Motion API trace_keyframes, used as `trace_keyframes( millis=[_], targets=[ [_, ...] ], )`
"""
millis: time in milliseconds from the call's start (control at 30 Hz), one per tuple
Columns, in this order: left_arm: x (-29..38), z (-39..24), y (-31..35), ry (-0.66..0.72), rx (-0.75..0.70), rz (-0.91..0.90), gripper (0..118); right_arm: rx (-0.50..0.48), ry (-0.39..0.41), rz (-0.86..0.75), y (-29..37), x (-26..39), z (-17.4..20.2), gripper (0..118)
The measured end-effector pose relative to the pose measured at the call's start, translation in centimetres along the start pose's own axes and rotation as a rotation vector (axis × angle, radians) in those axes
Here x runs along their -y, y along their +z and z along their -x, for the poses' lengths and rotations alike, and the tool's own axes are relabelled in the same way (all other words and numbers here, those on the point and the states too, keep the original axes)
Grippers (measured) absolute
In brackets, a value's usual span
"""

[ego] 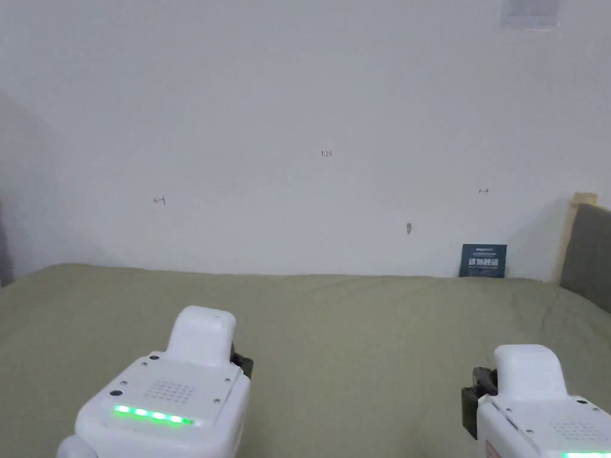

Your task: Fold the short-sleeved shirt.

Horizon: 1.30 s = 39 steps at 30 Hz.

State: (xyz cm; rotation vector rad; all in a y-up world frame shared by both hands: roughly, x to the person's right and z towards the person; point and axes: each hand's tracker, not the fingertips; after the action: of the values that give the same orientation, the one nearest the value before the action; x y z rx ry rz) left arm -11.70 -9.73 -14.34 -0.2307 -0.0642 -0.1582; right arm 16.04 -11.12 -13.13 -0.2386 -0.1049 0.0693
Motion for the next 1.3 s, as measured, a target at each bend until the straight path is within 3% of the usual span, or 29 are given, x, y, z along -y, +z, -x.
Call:
trace_keyframes(
  millis=[167, 800, 1300],
  targets=[
    [3.1, -3.0, 1.8, 0.036, -0.046, 0.002, 0, 0.073, -0.021, -0.017, 2.1, 2.0, -0.8, 2],
    [3.1, -1.2, 2.9, 0.128, -0.080, 0.021, 0, 0.070, -0.015, -0.016, 3.4, 2.1, -0.2, 2],
    [1.9, 0.0, 3.7, 0.132, -0.070, -0.089, 0, 0.056, -0.009, -0.034, 3.9, 0.9, 0.1, 2]
  ],
)
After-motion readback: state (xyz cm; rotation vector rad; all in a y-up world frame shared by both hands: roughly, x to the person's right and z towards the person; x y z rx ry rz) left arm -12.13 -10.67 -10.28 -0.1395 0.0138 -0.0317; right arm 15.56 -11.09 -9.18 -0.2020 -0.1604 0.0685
